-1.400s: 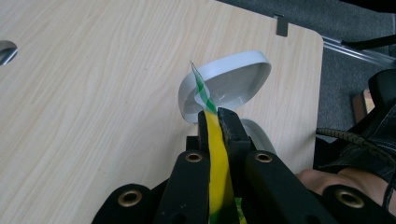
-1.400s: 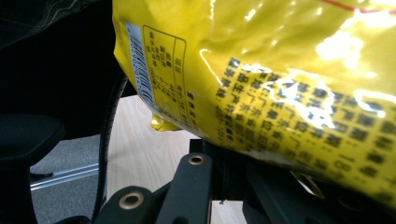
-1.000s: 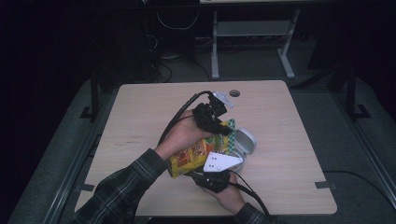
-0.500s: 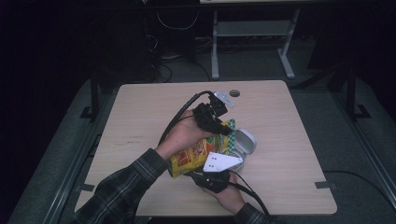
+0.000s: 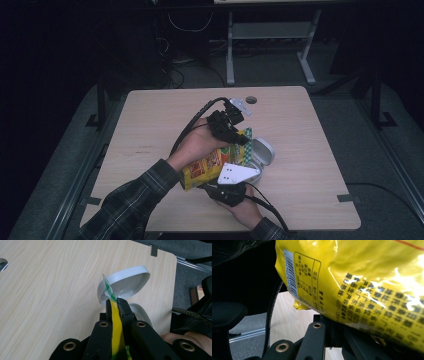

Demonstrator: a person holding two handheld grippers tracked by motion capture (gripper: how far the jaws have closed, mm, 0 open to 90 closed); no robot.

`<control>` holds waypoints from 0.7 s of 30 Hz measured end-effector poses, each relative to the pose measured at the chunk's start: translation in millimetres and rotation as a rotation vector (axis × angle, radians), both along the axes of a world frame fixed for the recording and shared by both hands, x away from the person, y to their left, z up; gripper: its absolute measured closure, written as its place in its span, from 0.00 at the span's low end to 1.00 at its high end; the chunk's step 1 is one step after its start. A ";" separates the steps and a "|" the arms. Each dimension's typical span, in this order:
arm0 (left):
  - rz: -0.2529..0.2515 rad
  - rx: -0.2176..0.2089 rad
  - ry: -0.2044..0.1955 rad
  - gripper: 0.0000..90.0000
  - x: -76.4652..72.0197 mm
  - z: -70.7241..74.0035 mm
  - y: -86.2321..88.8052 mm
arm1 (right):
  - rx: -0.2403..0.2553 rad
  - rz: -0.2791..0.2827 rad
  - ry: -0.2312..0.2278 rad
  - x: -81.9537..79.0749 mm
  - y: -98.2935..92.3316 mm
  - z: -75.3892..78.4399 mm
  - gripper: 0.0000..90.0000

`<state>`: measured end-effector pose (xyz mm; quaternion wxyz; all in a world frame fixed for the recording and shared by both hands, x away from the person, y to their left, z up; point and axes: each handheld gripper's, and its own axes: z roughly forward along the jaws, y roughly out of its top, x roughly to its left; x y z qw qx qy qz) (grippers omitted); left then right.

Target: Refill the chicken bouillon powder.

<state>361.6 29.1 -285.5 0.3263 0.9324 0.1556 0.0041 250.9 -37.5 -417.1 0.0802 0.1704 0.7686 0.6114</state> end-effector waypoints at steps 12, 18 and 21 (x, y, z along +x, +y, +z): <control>0.000 0.002 -0.002 1.00 -0.1 0.1 -0.4 | -0.001 -0.001 0.000 -0.1 -0.1 0.0 1.00; 0.001 0.005 -0.001 1.00 -0.2 0.3 -1.1 | 0.000 -0.002 0.003 -0.2 -0.1 0.2 1.00; -0.001 0.007 -0.002 1.00 -0.4 0.5 -1.8 | 0.000 -0.003 0.003 -0.3 -0.2 0.2 1.00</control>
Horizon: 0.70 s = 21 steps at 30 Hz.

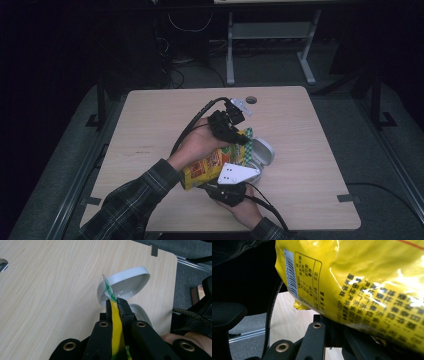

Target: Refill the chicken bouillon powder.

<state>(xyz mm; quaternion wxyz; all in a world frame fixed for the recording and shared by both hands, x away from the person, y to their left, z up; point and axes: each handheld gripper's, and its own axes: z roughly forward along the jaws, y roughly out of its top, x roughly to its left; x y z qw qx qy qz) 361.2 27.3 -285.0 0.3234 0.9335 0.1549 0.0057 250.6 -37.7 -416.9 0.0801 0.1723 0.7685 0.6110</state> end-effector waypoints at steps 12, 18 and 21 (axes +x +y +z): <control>0.000 0.003 -0.001 1.00 0.2 -0.2 -1.4 | 0.001 -0.001 0.000 -0.1 -0.1 0.1 1.00; 0.000 0.005 -0.001 1.00 0.4 -0.2 -1.5 | 0.002 -0.001 0.002 -0.2 0.0 0.1 1.00; 0.001 0.005 -0.001 1.00 0.4 -0.2 -1.6 | 0.002 -0.001 0.002 -0.2 0.1 0.1 1.00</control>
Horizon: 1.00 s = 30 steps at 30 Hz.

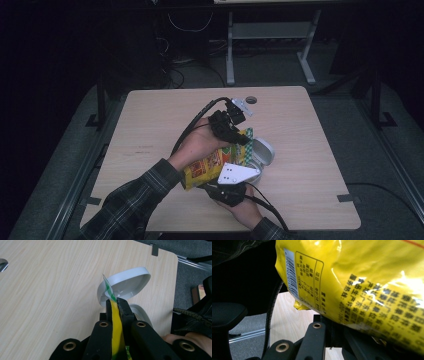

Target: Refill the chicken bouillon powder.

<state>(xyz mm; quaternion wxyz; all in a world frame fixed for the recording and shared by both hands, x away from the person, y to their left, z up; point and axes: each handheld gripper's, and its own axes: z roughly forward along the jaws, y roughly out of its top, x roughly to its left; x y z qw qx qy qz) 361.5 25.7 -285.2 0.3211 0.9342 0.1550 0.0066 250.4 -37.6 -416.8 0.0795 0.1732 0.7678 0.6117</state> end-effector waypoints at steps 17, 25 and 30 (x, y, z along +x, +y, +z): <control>-0.001 0.003 -0.001 1.00 -0.1 0.1 -0.4 | 0.001 0.000 -0.001 -0.1 0.2 -0.1 1.00; -0.006 0.011 -0.003 1.00 0.5 0.3 -0.1 | 0.002 0.000 0.000 -0.1 0.2 -0.1 1.00; -0.005 0.012 -0.003 1.00 0.5 0.4 -0.4 | 0.003 0.000 0.000 -0.1 0.2 -0.1 1.00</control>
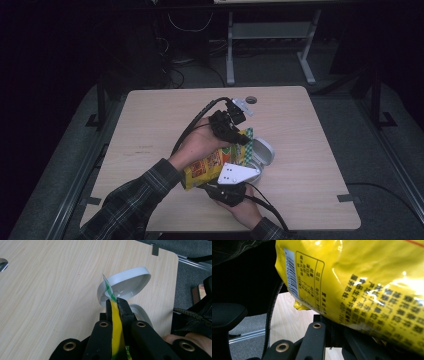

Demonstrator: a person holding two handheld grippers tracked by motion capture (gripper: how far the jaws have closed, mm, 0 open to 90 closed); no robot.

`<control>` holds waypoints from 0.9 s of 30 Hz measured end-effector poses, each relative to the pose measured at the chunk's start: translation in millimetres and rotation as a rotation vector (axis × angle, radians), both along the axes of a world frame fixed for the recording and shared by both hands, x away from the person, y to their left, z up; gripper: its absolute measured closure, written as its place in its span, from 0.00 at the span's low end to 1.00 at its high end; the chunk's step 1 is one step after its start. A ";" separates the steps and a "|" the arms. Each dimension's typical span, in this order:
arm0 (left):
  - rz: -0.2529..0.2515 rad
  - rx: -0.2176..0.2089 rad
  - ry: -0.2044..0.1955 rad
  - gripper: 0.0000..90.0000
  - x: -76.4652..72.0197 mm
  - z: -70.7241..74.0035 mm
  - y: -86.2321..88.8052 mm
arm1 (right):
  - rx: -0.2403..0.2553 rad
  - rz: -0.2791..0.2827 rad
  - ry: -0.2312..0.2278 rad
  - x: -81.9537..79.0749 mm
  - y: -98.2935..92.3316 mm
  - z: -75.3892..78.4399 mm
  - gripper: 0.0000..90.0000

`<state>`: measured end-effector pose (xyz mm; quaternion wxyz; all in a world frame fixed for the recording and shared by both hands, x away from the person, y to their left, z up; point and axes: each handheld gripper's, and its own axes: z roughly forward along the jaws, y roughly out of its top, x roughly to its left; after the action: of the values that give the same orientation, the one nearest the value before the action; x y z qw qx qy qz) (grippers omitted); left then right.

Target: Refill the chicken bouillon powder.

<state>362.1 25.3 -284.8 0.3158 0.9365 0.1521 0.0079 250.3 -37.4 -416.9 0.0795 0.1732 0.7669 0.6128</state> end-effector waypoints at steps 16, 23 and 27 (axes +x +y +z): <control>0.003 0.005 0.000 1.00 -0.3 0.2 -2.5 | 0.011 -0.001 0.008 -0.1 -0.1 0.3 1.00; 0.002 0.012 0.001 1.00 -0.1 0.3 -3.3 | 0.014 0.000 0.010 0.0 -0.1 0.4 1.00; 0.002 0.012 0.000 1.00 -0.3 0.3 -4.0 | 0.015 -0.001 0.010 -0.2 -0.3 0.5 1.00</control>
<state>361.8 21.3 -284.5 0.3100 0.9383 0.1529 0.0092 250.1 -37.7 -416.4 0.0744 0.1771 0.7626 0.6176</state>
